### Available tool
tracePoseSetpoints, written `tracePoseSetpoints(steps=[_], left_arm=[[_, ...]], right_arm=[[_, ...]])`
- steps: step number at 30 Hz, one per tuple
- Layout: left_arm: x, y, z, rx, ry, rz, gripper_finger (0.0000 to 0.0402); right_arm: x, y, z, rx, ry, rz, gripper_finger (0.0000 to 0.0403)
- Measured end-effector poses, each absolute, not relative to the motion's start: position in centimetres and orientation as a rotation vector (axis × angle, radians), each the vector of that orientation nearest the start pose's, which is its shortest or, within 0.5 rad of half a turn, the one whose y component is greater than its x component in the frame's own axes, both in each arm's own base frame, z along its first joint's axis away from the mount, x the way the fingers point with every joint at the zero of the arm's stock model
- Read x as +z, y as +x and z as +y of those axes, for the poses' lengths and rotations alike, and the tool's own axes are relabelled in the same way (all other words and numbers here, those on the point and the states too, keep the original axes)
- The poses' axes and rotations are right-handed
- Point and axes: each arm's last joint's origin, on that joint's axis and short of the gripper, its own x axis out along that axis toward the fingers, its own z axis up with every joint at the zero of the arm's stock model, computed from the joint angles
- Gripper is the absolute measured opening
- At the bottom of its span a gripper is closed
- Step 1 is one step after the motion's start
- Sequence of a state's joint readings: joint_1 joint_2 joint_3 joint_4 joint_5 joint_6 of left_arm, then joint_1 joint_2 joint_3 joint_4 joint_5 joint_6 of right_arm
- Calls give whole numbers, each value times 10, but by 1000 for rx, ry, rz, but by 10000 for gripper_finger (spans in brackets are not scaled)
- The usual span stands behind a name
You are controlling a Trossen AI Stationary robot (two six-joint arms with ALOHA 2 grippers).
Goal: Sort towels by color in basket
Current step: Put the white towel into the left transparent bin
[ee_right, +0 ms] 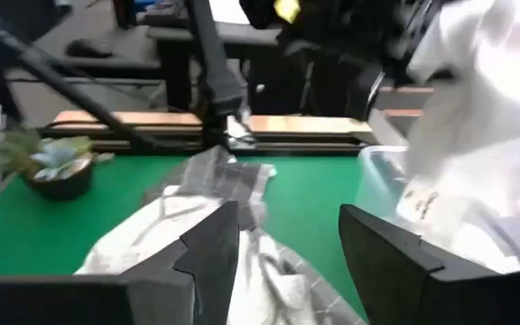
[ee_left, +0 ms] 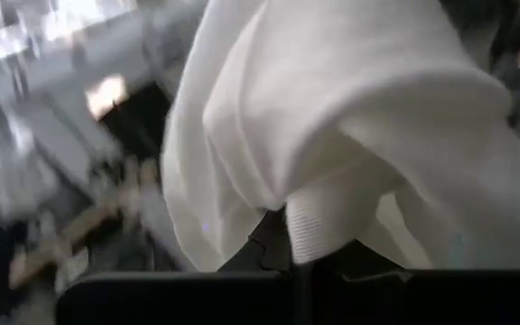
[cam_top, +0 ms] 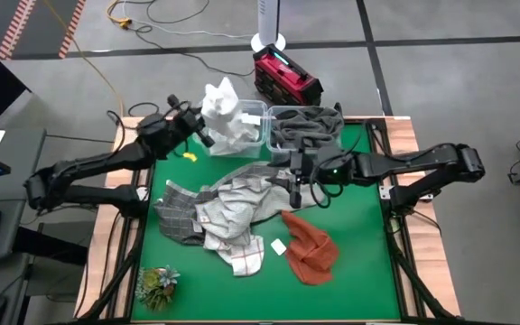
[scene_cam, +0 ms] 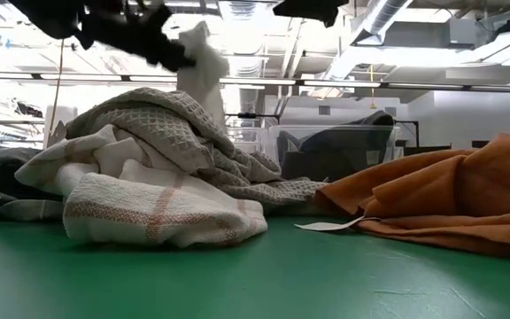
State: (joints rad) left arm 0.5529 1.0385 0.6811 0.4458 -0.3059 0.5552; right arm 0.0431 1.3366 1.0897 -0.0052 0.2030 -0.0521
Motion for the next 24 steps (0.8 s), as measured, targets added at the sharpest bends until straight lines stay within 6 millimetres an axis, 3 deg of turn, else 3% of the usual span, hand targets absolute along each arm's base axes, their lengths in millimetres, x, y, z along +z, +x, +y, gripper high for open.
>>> tracePoseSetpoints(steps=[6, 11, 17, 24], left_arm=[[314, 200, 159, 907, 370, 333, 1], [323, 222, 171, 738, 305, 483, 0], [308, 248, 190, 582, 227, 758, 0], [287, 262, 217, 529, 80, 859, 0]], right_arm=[[331, 306, 4, -182, -89, 256, 219], [321, 306, -1, -196, -93, 280, 219], [318, 304, -7, -214, -95, 323, 219], [308, 300, -7, -209, -106, 433, 219]])
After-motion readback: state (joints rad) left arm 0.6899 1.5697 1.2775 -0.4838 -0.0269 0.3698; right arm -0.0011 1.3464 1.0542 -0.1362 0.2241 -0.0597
